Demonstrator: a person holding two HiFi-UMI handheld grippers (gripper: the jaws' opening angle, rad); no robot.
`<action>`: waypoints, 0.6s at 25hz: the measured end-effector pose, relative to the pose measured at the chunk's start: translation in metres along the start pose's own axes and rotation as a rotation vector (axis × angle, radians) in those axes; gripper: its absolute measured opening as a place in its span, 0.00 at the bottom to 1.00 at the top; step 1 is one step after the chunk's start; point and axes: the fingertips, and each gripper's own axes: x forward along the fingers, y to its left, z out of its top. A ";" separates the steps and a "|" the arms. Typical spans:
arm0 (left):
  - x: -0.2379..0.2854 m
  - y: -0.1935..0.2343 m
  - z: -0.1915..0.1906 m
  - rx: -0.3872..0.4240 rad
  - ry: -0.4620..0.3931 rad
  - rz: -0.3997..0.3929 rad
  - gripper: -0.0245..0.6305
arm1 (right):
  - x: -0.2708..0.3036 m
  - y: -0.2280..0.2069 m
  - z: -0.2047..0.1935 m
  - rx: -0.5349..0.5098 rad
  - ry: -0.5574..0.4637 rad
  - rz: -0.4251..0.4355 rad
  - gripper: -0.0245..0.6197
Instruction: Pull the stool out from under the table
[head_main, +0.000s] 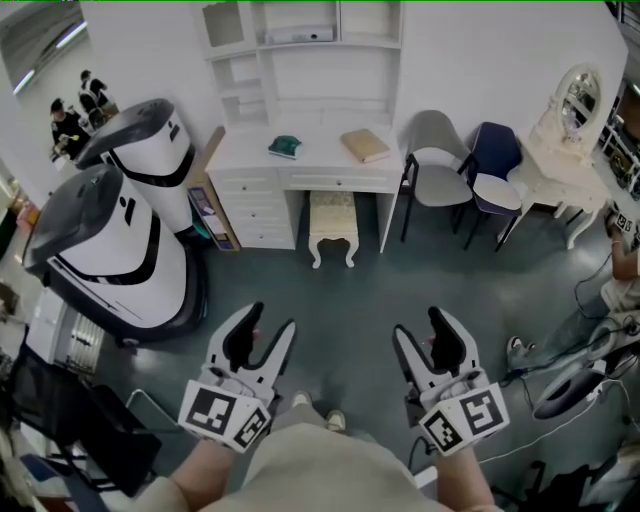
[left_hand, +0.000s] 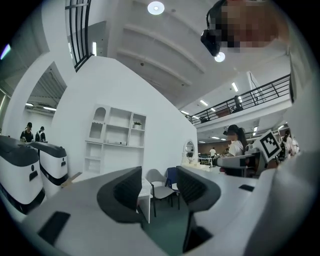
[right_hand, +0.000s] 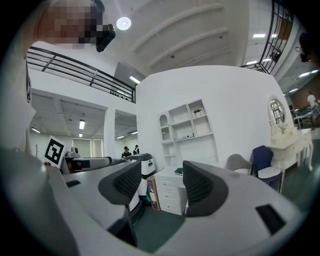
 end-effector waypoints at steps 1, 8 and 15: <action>0.002 0.000 -0.002 0.005 0.005 0.006 0.38 | -0.001 -0.003 0.000 0.000 0.000 -0.009 0.46; 0.020 0.011 -0.020 0.058 0.032 0.015 0.41 | 0.008 -0.020 -0.014 -0.015 0.010 -0.023 0.50; 0.051 0.030 -0.037 0.073 0.040 0.036 0.41 | 0.033 -0.043 -0.035 -0.019 0.050 -0.006 0.50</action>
